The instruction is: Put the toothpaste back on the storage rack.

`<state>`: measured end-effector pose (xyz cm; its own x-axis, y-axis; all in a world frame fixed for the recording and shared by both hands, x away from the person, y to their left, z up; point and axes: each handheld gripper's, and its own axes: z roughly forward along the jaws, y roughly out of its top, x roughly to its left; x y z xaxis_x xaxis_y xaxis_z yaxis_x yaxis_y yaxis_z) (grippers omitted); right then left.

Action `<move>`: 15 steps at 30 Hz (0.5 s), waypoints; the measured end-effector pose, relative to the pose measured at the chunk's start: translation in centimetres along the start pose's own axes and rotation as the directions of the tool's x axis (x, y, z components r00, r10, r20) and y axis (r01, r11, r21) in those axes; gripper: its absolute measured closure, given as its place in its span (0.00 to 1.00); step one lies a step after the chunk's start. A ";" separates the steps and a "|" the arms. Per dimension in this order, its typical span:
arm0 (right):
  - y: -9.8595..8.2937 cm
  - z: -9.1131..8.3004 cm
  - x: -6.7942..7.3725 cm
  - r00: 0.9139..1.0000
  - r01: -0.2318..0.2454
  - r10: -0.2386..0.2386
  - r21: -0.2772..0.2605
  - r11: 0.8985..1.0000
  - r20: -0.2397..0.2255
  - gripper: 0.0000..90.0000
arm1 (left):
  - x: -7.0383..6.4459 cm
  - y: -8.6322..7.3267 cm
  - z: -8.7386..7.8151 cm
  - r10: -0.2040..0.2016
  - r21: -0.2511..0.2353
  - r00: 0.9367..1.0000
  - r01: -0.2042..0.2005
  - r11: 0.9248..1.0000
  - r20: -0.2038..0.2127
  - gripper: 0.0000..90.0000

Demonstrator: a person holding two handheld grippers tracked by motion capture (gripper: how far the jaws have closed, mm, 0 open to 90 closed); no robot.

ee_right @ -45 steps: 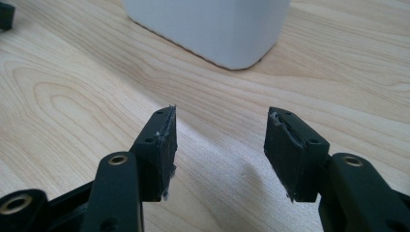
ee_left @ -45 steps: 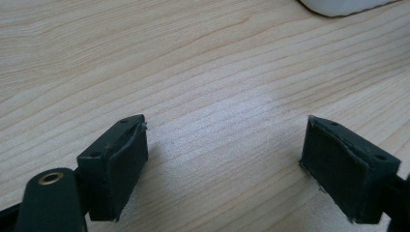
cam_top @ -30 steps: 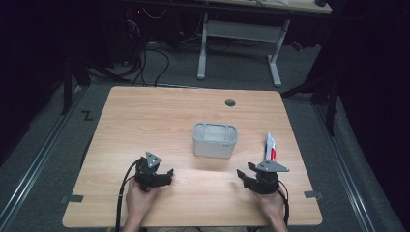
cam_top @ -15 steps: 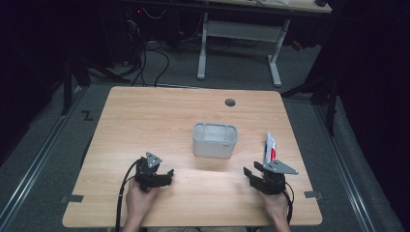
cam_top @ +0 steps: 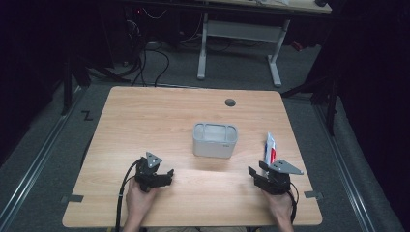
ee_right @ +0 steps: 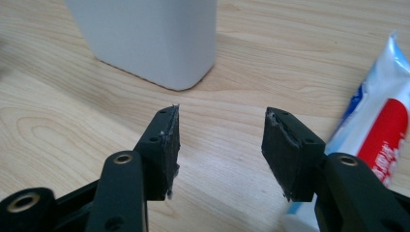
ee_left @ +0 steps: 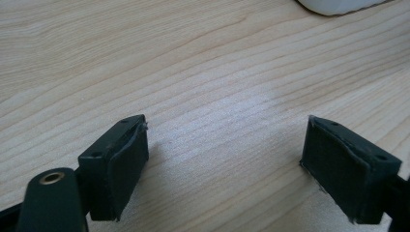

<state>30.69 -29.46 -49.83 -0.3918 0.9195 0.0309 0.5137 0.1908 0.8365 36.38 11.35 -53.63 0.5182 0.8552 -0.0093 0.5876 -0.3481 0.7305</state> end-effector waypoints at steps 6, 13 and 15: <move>0.3 -0.4 -0.2 1.000 -0.015 0.015 -0.010 1.000 0.024 0.58 | 0.0 0.0 0.0 0.000 0.000 1.000 0.000 1.000 0.000 0.19; 0.6 -0.6 -0.3 0.999 -0.009 0.010 -0.013 1.000 0.035 0.60 | 0.0 0.0 0.0 0.000 0.000 1.000 0.000 1.000 0.000 0.19; 0.6 -0.9 -0.6 0.999 -0.010 0.010 -0.016 1.000 0.041 0.60 | 0.0 0.0 0.0 0.000 0.000 1.000 0.000 1.000 0.000 0.19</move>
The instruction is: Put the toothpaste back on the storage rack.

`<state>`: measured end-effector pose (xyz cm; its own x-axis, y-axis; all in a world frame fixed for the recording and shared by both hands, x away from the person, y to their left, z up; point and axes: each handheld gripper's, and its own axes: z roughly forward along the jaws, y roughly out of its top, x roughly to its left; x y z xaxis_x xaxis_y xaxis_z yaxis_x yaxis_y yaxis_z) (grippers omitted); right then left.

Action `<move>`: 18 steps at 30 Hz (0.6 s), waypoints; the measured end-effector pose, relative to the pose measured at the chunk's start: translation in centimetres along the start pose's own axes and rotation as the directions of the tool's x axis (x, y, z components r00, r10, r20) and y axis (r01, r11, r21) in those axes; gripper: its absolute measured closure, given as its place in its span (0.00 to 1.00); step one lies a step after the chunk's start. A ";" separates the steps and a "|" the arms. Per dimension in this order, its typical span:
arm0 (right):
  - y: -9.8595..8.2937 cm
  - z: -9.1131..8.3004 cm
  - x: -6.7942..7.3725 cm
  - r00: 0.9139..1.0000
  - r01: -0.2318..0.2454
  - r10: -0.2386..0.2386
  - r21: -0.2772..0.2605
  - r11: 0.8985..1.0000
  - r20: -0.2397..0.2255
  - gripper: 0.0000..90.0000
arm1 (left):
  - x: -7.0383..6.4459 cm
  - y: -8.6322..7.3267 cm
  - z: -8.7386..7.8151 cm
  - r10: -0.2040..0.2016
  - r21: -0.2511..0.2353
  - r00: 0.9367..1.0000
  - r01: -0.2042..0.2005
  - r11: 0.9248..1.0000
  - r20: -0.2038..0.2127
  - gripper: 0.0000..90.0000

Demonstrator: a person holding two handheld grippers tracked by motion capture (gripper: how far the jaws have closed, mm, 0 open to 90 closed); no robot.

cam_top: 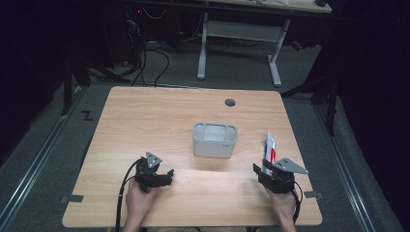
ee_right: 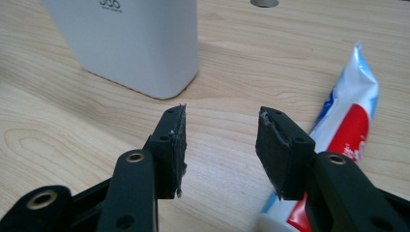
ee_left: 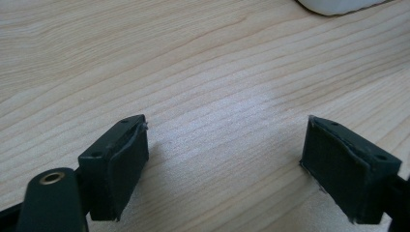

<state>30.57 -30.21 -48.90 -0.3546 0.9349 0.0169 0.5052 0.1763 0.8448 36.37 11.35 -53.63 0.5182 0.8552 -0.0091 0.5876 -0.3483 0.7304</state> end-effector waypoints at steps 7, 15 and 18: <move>0.1 -0.8 -1.3 0.999 -0.018 0.018 -0.005 1.000 0.036 0.60 | 0.0 0.0 0.0 0.000 0.001 1.000 0.000 1.000 0.001 0.19; 0.5 -1.5 -2.9 0.997 -0.050 0.051 -0.014 0.999 0.054 0.63 | 0.0 0.0 0.0 -0.001 0.000 1.000 0.001 1.000 0.000 0.19; 0.9 -1.7 -3.3 0.997 -0.048 0.049 -0.018 0.999 0.064 0.63 | 0.0 0.0 0.0 -0.001 0.000 1.000 0.001 1.000 0.000 0.19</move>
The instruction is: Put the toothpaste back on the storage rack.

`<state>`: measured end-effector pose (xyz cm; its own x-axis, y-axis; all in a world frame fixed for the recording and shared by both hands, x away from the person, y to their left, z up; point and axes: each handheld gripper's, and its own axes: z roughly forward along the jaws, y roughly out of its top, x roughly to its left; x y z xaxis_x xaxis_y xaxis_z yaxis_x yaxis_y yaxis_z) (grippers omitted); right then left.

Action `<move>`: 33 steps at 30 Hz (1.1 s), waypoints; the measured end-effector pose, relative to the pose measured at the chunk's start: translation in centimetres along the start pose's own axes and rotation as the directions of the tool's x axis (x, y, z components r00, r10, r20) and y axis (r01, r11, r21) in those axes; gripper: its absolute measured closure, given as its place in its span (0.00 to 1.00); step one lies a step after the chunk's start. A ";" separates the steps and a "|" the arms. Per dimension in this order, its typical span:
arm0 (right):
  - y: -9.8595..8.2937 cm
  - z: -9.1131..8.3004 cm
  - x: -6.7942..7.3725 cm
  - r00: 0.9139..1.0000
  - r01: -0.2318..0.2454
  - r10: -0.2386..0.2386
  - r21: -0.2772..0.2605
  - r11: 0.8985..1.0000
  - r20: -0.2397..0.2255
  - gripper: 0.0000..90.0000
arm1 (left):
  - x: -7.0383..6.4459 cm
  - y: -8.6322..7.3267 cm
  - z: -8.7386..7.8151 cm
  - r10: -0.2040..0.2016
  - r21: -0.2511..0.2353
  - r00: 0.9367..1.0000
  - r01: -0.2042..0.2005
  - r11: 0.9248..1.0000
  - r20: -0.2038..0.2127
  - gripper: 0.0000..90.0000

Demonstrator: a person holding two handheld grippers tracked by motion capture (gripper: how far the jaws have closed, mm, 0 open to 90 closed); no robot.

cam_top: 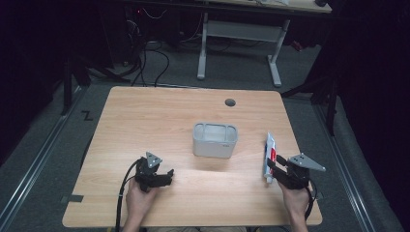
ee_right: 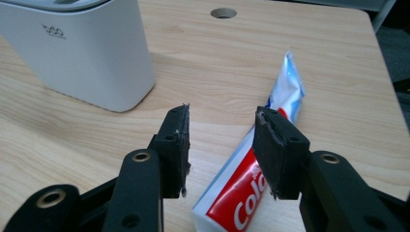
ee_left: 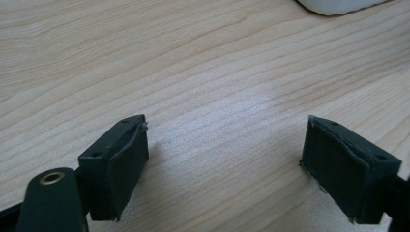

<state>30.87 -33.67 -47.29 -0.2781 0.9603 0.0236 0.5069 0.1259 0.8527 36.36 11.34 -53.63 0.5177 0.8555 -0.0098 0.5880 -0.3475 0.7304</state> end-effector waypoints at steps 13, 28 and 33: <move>0.7 0.1 -1.3 1.000 -0.001 0.001 0.003 1.000 0.029 0.63 | 0.0 0.0 0.0 0.000 0.001 1.000 0.000 1.000 0.001 0.19; 1.2 0.6 -2.5 0.999 -0.016 0.015 0.019 1.000 0.044 0.62 | 0.0 0.0 0.0 0.000 0.001 1.000 0.000 1.000 0.001 0.19; 1.5 1.0 -2.8 0.999 -0.021 0.019 0.032 0.999 0.047 0.61 | 0.0 0.0 0.0 0.000 0.001 1.000 0.000 1.000 0.001 0.19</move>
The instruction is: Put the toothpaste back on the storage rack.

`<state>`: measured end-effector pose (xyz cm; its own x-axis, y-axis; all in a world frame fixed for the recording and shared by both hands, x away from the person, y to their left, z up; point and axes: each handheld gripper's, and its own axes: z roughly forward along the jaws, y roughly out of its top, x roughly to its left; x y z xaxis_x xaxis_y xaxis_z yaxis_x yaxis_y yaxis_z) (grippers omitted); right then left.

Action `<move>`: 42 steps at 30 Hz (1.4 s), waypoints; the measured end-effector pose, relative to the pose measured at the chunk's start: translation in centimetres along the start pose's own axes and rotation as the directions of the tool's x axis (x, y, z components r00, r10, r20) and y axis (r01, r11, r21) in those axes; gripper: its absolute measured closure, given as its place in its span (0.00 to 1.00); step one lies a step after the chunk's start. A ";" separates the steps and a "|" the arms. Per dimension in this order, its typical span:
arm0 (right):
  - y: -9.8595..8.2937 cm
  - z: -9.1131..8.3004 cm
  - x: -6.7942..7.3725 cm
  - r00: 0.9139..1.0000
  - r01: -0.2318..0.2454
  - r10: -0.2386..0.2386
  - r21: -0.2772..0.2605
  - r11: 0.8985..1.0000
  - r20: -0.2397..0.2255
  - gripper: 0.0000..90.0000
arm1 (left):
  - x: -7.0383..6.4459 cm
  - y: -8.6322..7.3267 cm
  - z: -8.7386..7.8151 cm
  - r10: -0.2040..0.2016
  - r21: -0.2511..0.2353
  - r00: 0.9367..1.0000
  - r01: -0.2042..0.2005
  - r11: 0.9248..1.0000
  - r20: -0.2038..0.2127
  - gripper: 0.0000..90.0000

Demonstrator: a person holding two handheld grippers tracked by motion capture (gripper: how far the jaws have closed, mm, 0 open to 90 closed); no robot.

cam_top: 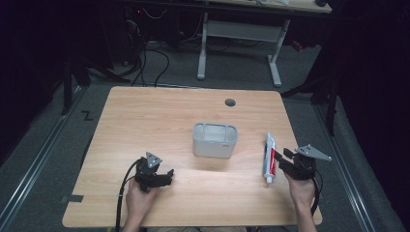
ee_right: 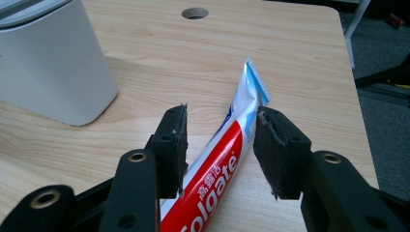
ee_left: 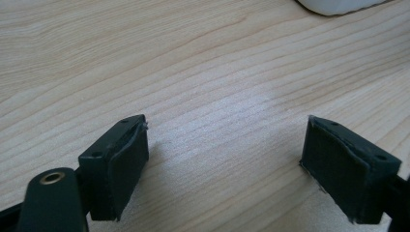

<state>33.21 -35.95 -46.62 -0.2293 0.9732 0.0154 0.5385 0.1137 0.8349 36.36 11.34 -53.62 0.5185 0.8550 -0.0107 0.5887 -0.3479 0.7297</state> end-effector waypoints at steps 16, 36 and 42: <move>0.4 1.1 -0.8 0.999 -0.010 0.008 0.047 0.999 0.046 0.57 | 0.0 0.0 0.0 0.001 0.000 1.000 -0.001 1.000 0.000 0.19; 1.9 5.8 -1.4 0.998 -0.030 0.018 0.190 0.981 0.064 0.52 | 0.0 0.0 0.0 0.001 -0.002 1.000 -0.001 1.000 -0.001 0.19; 1.8 7.3 -1.5 0.997 -0.045 0.027 0.259 0.965 0.072 0.50 | 0.0 0.0 0.0 0.000 -0.002 1.000 0.000 1.000 -0.001 0.19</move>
<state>40.44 -35.76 -49.09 -0.1558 0.9878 -0.0012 0.7399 0.1175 0.6624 36.36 11.32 -53.63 0.5180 0.8553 -0.0103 0.5877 -0.3471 0.7308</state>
